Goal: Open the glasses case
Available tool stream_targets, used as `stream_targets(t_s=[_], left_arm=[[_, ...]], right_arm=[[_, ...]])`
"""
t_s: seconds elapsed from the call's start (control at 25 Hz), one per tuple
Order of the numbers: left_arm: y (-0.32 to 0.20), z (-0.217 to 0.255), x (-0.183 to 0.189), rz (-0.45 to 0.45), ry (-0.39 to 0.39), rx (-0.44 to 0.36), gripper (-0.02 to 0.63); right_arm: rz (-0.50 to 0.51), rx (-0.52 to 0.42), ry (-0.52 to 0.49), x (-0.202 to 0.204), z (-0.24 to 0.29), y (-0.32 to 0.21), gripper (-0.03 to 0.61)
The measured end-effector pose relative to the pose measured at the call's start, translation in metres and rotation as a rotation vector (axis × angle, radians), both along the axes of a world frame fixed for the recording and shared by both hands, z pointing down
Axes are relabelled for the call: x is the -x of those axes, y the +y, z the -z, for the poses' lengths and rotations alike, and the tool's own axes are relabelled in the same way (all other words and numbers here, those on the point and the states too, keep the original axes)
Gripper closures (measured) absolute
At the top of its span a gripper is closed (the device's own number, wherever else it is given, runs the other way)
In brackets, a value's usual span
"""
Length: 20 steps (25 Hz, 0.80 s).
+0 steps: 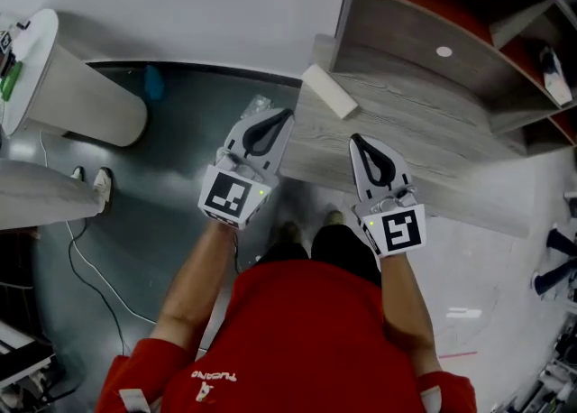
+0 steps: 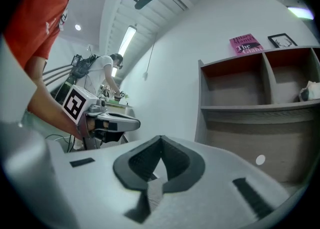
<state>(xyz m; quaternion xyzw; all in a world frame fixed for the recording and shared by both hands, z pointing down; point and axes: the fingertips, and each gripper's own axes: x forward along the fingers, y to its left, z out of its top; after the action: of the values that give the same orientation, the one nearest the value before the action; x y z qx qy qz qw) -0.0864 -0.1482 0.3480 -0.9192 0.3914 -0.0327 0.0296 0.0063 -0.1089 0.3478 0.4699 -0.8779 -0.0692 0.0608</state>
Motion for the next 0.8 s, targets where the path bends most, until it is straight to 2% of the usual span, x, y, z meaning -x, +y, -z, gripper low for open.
stream_targets(t_s=[0.12, 0.24, 0.44, 0.64, 0.8], left_arm=[[-0.02, -0.012, 0.0, 0.022, -0.002, -0.013, 0.603], [-0.04, -0.026, -0.002, 0.051, -0.002, -0.016, 0.603], [-0.074, -0.05, -0.014, 0.083, -0.016, 0.061, 0.603], [-0.101, -0.083, -0.021, 0.081, -0.091, 0.132, 0.601], [-0.118, -0.109, -0.023, 0.054, -0.137, 0.198, 0.6]], right_arm=[[0.003, 0.016, 0.026, -0.004, -0.013, -0.018, 0.574], [0.005, 0.076, 0.043, -0.012, -0.031, -0.036, 0.574], [0.039, 0.095, 0.053, -0.022, -0.055, -0.071, 0.572], [0.082, 0.147, 0.087, -0.024, -0.078, -0.094, 0.571], [0.077, 0.18, 0.1, -0.025, -0.089, -0.11, 0.555]])
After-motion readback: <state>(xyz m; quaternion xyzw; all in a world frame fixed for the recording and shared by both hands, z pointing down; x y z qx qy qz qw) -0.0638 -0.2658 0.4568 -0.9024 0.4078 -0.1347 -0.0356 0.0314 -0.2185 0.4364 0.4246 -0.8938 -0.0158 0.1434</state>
